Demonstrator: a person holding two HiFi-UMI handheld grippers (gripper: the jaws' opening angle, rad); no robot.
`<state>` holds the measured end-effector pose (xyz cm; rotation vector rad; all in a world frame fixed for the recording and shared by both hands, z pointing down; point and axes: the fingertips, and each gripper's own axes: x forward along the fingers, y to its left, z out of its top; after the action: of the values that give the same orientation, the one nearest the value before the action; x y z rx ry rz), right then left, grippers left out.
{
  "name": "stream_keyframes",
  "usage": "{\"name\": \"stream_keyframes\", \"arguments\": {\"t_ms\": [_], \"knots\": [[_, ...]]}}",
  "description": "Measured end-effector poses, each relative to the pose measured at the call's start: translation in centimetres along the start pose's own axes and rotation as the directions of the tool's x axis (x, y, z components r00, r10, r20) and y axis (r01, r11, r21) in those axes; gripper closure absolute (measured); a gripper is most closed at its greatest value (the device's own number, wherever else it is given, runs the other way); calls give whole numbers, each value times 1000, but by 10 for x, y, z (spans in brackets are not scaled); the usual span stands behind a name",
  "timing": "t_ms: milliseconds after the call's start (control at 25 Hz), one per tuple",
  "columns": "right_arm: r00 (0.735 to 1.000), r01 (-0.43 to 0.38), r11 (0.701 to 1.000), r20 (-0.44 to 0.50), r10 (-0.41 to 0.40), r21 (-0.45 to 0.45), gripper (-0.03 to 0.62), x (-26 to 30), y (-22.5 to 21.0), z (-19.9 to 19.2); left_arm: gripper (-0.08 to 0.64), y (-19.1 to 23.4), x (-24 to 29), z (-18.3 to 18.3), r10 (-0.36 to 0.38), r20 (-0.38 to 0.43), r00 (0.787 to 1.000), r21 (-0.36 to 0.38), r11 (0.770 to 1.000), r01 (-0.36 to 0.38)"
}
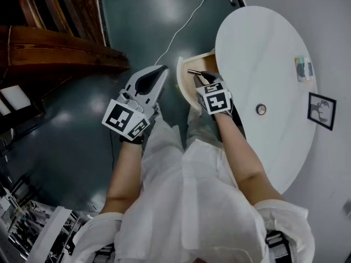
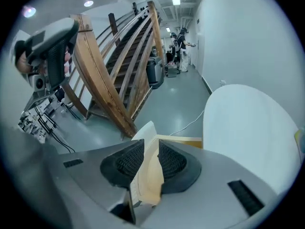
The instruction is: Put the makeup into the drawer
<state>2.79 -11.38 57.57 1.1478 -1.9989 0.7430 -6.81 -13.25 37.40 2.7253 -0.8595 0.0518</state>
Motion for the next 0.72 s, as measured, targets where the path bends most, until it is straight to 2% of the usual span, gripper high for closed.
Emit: {"name": "stream_keyframes", "arguments": {"t_ms": [360, 720], "knots": [[990, 95, 994, 104, -99, 47, 505, -85, -40, -3, 543, -38, 17, 9, -90, -24, 996, 34, 995, 91], [973, 209, 973, 74, -216, 99, 503, -151, -89, -64, 541, -86, 53, 15, -204, -46, 978, 67, 976, 207]]}}
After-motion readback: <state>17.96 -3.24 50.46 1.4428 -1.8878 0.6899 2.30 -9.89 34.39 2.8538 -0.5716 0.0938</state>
